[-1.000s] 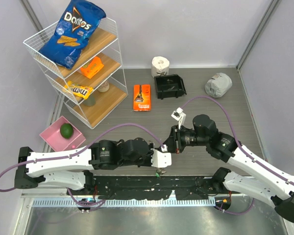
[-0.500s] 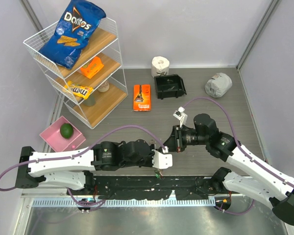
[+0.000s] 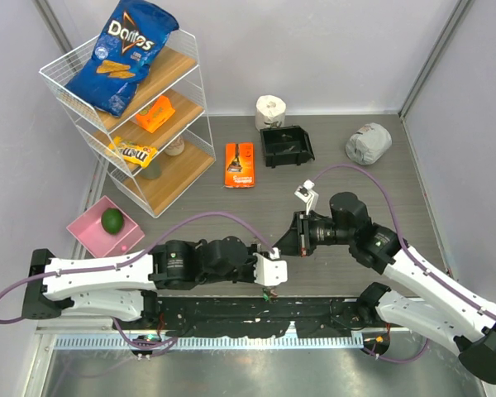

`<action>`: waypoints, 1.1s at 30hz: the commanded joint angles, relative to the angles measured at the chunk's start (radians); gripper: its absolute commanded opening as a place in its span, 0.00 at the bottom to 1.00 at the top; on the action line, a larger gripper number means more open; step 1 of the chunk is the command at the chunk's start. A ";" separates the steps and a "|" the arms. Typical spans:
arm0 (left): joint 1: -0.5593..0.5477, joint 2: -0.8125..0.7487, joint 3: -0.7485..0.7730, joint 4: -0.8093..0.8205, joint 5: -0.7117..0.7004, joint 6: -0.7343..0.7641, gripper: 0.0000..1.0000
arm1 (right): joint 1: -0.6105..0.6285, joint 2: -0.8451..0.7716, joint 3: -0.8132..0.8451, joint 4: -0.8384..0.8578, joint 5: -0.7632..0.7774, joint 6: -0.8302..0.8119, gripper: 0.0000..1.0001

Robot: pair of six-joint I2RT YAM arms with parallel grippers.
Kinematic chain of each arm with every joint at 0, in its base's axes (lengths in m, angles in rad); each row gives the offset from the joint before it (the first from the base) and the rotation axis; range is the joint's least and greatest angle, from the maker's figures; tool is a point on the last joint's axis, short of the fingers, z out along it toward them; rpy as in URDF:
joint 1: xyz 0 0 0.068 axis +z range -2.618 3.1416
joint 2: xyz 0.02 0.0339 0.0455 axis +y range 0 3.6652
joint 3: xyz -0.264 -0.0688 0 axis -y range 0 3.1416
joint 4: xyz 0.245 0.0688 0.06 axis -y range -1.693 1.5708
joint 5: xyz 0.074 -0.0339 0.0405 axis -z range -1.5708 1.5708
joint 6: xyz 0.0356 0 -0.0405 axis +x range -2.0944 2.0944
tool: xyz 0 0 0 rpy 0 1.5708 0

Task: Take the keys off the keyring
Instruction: Remove the key from the keyring.

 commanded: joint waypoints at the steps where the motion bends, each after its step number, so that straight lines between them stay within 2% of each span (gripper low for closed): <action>1: -0.013 -0.042 -0.020 -0.027 0.015 -0.003 0.00 | -0.028 -0.034 0.001 0.039 0.037 -0.024 0.05; 14: -0.008 -0.066 -0.049 0.021 0.017 -0.023 0.00 | -0.028 -0.062 0.021 -0.001 0.027 -0.074 0.05; 19: 0.022 -0.088 -0.075 0.071 0.031 -0.075 0.02 | -0.028 -0.086 0.029 0.022 0.002 -0.094 0.05; 24: 0.116 -0.152 -0.164 0.204 0.203 -0.140 0.27 | -0.028 -0.111 0.072 -0.002 -0.013 -0.137 0.05; 27: 0.175 -0.217 -0.270 0.338 0.293 -0.183 0.41 | -0.028 -0.112 0.092 -0.002 -0.025 -0.136 0.05; 30: 0.211 -0.295 -0.371 0.532 0.342 -0.207 0.52 | -0.029 -0.114 0.113 0.006 -0.027 -0.131 0.05; 33: 0.226 -0.355 -0.440 0.646 0.350 -0.210 0.53 | -0.028 -0.117 0.124 0.030 -0.044 -0.108 0.05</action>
